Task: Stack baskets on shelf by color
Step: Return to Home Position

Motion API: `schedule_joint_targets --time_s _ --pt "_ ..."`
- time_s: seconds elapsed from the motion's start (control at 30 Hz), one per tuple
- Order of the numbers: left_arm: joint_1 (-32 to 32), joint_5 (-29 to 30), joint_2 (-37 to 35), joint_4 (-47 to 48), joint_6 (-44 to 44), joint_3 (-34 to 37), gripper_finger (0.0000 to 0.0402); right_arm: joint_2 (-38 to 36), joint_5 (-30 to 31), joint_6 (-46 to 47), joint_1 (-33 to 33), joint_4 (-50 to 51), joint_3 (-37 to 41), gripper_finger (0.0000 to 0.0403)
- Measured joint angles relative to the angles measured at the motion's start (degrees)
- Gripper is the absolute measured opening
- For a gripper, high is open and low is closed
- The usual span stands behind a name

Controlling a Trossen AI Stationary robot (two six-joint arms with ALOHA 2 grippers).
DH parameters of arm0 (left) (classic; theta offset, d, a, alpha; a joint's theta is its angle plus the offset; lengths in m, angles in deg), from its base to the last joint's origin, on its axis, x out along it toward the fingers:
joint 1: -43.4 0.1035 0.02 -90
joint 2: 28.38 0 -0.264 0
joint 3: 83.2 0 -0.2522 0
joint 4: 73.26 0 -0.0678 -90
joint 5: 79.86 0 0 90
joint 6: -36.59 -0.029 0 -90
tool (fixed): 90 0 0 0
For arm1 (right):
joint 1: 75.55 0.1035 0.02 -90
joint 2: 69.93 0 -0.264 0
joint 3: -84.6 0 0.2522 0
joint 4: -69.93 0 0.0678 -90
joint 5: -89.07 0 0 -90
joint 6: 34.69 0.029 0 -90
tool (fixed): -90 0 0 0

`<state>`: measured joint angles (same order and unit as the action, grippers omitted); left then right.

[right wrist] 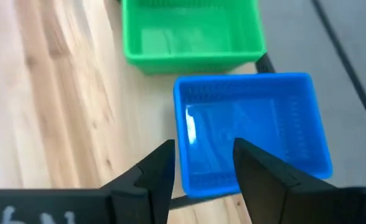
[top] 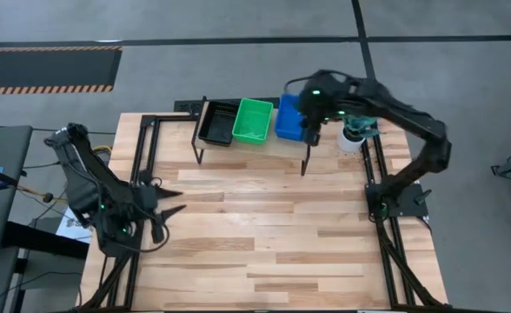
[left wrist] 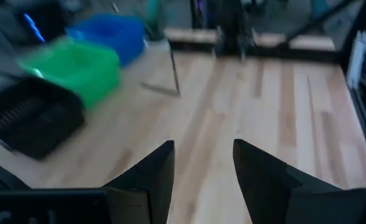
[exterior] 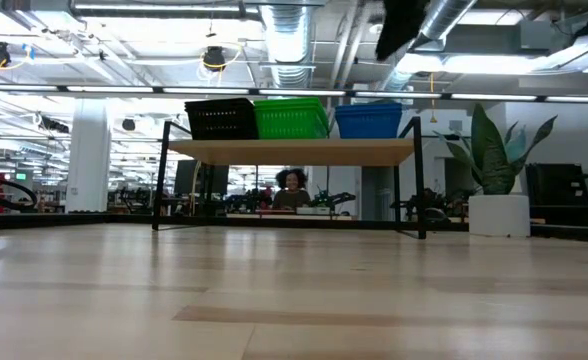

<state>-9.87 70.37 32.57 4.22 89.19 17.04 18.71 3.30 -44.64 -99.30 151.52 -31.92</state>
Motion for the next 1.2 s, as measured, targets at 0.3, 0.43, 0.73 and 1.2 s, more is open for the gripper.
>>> schedule_joint_targets --time_s 0.3,0.43,0.73,1.2 --pt "-2.18 13.50 -4.48 4.26 -10.30 -2.70 0.0153 -21.66 -0.22 1.44 8.13 -12.72 12.52 0.0170" --pt "-3.02 13.98 -12.81 8.01 -4.12 2.63 0.0153 -37.14 0.13 2.47 10.88 -27.73 33.63 0.0168" --pt "-5.13 14.01 -40.31 1.46 -5.68 16.07 0.0153 -63.46 1.80 11.84 10.92 -54.96 67.27 0.0167" --pt "-8.16 9.20 -58.06 -39.46 -20.49 42.35 0.0153 -77.46 1.84 25.62 11.19 -81.66 97.49 0.0169"
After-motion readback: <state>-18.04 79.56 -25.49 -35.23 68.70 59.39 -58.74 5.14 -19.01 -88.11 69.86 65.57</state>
